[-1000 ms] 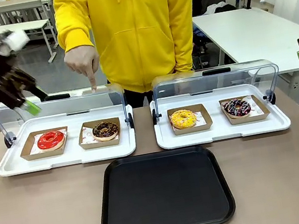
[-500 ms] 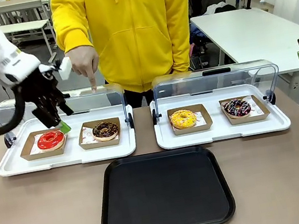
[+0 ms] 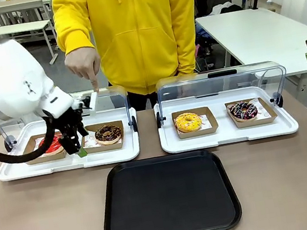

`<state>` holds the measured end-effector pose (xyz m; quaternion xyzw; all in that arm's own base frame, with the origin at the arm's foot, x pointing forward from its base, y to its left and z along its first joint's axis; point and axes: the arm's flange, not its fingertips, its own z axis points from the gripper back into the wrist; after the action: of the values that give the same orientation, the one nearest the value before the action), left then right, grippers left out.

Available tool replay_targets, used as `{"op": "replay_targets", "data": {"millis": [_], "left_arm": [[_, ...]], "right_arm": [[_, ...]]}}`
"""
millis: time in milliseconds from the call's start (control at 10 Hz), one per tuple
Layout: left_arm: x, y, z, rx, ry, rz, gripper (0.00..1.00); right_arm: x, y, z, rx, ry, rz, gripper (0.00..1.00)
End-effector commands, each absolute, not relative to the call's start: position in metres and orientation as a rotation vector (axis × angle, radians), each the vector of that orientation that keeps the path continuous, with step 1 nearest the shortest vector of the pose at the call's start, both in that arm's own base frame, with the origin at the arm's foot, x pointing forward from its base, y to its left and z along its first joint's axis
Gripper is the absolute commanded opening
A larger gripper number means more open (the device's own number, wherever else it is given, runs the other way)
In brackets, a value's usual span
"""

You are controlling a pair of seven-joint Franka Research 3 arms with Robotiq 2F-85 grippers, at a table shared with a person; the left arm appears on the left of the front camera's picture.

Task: Move the second donut from the left to the tray.
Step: Pick up the Paper togo box containing the Donut indicated by the person and place it on the Handle tray.

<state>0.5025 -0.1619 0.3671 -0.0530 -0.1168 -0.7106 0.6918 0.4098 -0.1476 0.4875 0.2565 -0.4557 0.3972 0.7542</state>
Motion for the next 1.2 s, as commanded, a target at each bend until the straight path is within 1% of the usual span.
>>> {"op": "replay_targets", "data": {"millis": [0, 100, 200, 300, 400, 700, 800, 1100], "left_arm": [[0.52, -0.168, 0.354, -0.055, -0.201, -1.589, 1.0], [0.523, -0.169, 0.347, -0.05, -0.194, -1.594, 1.0], [0.525, -0.17, 0.344, -0.035, -0.222, -1.602, 1.0], [0.518, -0.165, 0.358, -0.079, -0.265, -1.613, 1.0], [0.521, -0.166, 0.339, -0.071, -0.206, -1.611, 1.0], [0.523, -0.168, 0.343, -0.071, -0.217, -1.612, 1.0], [0.526, -0.17, 0.339, -0.037, -0.217, -1.611, 1.0], [0.543, -0.179, 0.33, -0.011, -0.204, -1.625, 1.0]], "right_arm": [[0.41, -0.147, 0.489, 0.563, -0.999, 0.871, 1.0], [0.41, -0.147, 0.489, 0.563, -0.999, 0.871, 1.0], [0.41, -0.147, 0.489, 0.563, -0.999, 0.871, 1.0], [0.41, -0.147, 0.489, 0.563, -0.999, 0.871, 1.0], [0.41, -0.147, 0.489, 0.563, -0.999, 0.871, 1.0], [0.41, -0.147, 0.489, 0.563, -0.999, 0.871, 1.0], [0.41, -0.147, 0.489, 0.563, -0.999, 0.871, 1.0], [0.41, -0.147, 0.489, 0.563, -0.999, 0.871, 1.0]]}}
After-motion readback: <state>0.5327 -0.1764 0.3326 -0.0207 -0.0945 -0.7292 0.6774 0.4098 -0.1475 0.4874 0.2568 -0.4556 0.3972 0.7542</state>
